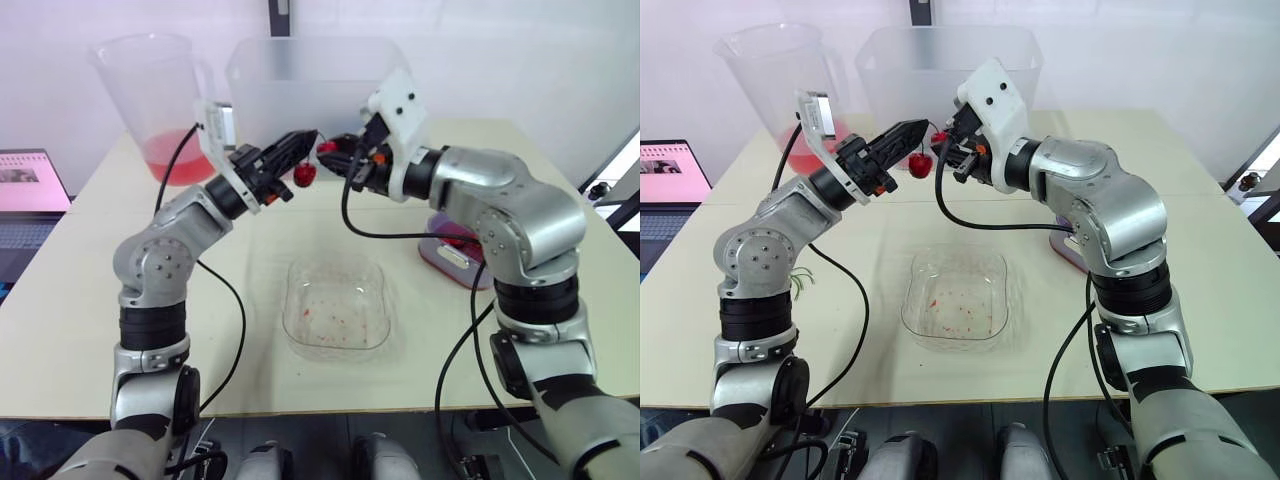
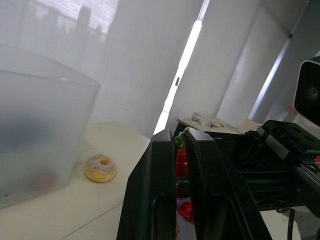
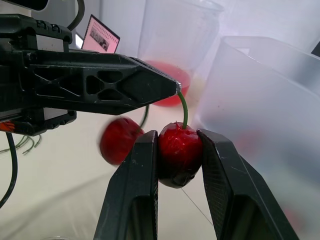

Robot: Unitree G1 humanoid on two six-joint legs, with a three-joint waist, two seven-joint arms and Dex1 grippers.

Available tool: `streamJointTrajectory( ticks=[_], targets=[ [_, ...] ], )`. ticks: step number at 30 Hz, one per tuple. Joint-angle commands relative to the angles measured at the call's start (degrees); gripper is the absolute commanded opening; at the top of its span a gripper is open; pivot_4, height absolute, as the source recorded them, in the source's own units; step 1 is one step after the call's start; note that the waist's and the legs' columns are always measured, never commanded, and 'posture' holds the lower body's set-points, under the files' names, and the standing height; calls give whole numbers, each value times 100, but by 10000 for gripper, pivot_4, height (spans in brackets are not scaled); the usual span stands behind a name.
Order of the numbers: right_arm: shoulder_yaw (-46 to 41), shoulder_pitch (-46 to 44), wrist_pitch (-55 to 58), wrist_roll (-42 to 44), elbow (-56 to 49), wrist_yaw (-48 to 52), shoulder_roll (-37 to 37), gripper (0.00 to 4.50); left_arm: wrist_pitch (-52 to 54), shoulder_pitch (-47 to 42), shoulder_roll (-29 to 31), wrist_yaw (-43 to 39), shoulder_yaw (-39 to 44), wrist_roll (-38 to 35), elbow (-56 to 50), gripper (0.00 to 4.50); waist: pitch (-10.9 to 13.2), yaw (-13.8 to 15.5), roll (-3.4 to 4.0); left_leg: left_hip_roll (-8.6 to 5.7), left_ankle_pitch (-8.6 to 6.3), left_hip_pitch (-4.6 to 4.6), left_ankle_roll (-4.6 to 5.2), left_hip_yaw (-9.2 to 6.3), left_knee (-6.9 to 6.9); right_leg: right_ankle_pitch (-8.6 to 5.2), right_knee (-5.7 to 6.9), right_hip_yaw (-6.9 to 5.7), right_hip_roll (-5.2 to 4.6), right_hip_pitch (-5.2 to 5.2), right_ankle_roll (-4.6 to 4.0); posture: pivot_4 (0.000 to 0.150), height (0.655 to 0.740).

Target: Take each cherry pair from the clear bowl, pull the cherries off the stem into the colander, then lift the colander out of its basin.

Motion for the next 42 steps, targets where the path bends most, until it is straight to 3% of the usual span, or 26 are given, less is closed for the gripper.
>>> streamJointTrajectory(
  ticks=[1, 23, 25, 26, 36, 39, 42],
  targets=[
    [-151, -106, -11, 89, -249, -27, 15, 11813, -35, 7, 29, 16, 24, -41, -210, 4832, 0, -1, 0, 0, 0, 0, 0, 0, 0, 0, 0, 0, 0, 0, 0, 1500, 6863],
    [-57, -8, 33, 151, -415, 46, -31, 11813, -392, -58, -139, -89, -105, 220, -121, 4832, 0, -1, 0, 0, 0, 0, 0, 1, 0, 0, -2, 0, 0, 0, 0, 1500, 6863],
    [-57, -12, 33, 147, -418, 50, -34, 11813, -373, -57, -158, -109, -118, 182, -114, 4832, 0, -1, 0, 0, 0, 0, 0, 0, 0, 0, -2, 0, 0, 0, 0, 1500, 6863],
    [-61, -16, 36, 147, -417, 51, -35, 11813, -367, -54, -167, -107, -124, 174, -114, 2241, 0, 1, 0, 0, 0, 0, 0, 0, 0, 0, -2, 0, 0, 0, 0, 1500, 6863],
    [45, 223, 40, 137, -544, 198, -200, 11813, -311, -92, -272, 50, 116, -128, -64, 2241, 0, 1, 0, 0, 0, 0, 0, 0, 0, 0, -4, 0, 0, 1, 0, 1500, 6863],
    [-79, 312, 158, 292, -580, 242, -193, 21456, -280, -91, -226, 45, 127, -150, -76, 0, 0, -2, 0, 0, 0, 0, 0, 0, 0, 0, -3, 0, 0, 0, 0, 1500, 6863],
    [-10, 357, 26, 208, -555, 306, -338, 36425, -283, -112, -162, 46, 168, -153, -27, 0, 0, 7, 0, 0, 0, 0, 0, 0, 0, 0, -4, 0, 0, 0, 0, 1500, 6863]
  ],
)
